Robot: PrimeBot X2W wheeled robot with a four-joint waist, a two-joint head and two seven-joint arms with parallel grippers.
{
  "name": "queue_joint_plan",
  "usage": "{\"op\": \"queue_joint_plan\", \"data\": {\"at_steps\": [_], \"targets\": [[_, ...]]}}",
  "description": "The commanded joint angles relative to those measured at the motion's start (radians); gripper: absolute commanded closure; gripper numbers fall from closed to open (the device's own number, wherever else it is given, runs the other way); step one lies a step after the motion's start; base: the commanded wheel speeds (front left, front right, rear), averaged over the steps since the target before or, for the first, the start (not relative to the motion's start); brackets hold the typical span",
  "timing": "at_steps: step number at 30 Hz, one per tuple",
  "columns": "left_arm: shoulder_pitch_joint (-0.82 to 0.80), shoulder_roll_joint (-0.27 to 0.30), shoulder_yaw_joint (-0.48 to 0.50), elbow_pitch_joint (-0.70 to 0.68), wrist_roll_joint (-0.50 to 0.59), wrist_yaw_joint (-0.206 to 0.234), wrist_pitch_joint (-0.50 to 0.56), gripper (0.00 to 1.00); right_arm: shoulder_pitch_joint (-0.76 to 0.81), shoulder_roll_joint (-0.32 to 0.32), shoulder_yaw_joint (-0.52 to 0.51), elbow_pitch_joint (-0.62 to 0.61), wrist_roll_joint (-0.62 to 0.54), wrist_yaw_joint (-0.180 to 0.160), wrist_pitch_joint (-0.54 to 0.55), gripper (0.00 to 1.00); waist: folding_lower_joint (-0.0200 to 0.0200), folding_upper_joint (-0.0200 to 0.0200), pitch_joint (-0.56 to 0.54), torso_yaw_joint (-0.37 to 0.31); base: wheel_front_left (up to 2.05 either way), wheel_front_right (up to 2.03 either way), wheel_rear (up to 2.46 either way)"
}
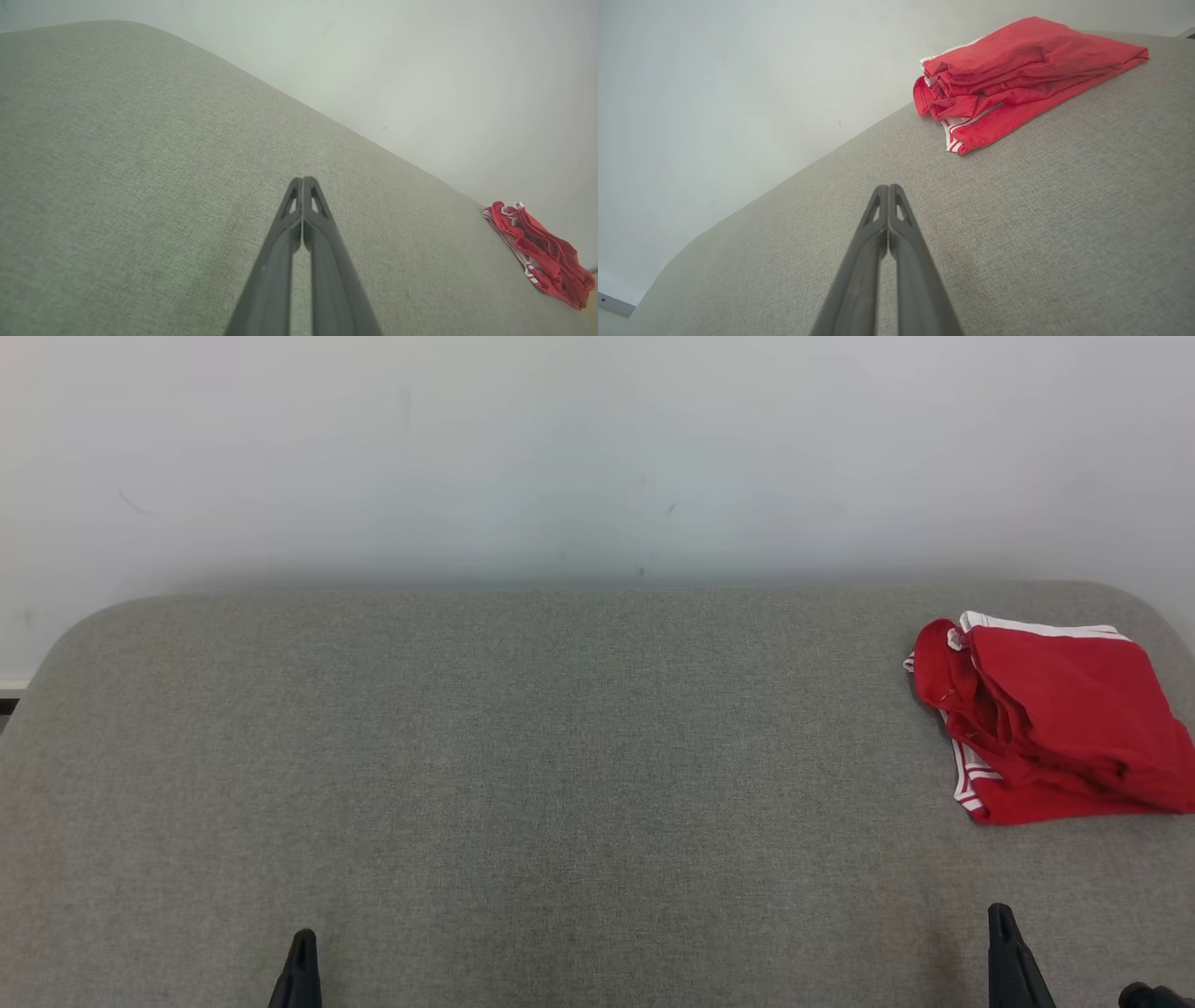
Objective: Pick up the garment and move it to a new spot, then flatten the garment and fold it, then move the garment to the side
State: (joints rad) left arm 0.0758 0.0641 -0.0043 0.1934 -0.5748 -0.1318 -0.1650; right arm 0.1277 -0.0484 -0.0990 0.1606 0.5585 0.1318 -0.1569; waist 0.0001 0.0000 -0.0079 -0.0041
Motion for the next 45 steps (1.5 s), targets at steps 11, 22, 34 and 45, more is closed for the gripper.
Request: {"op": "queue_joint_plan", "data": {"at_steps": [11,22,34,45], "targets": [[-0.039,0.013,-0.004,-0.025,-0.219,0.001,0.045,1.0,-0.002,-0.002,-0.013,-0.044,0.212,-0.001,0.047,1.0,-0.0001,0.0,0.001,0.001,0.0,0.0,0.0],[-0.05,0.015,-0.004,-0.03,-0.369,0.001,0.081,1.0,-0.002,-0.002,-0.021,-0.062,0.364,-0.001,0.081,1.0,-0.0001,0.0,0.002,0.001,0.0,0.0,0.0],[-0.06,0.017,0.0,-0.035,-0.528,0.001,0.122,1.0,-0.001,-0.002,-0.029,-0.082,0.523,-0.001,0.117,1.0,-0.0001,0.0,0.004,0.001,0.0,0.0,0.0],[-0.069,0.016,0.003,-0.038,-0.656,0.001,0.156,1.0,-0.001,-0.002,-0.035,-0.099,0.654,-0.001,0.148,1.0,-0.0001,0.0,0.005,0.002,0.0,0.0,0.0]]}}
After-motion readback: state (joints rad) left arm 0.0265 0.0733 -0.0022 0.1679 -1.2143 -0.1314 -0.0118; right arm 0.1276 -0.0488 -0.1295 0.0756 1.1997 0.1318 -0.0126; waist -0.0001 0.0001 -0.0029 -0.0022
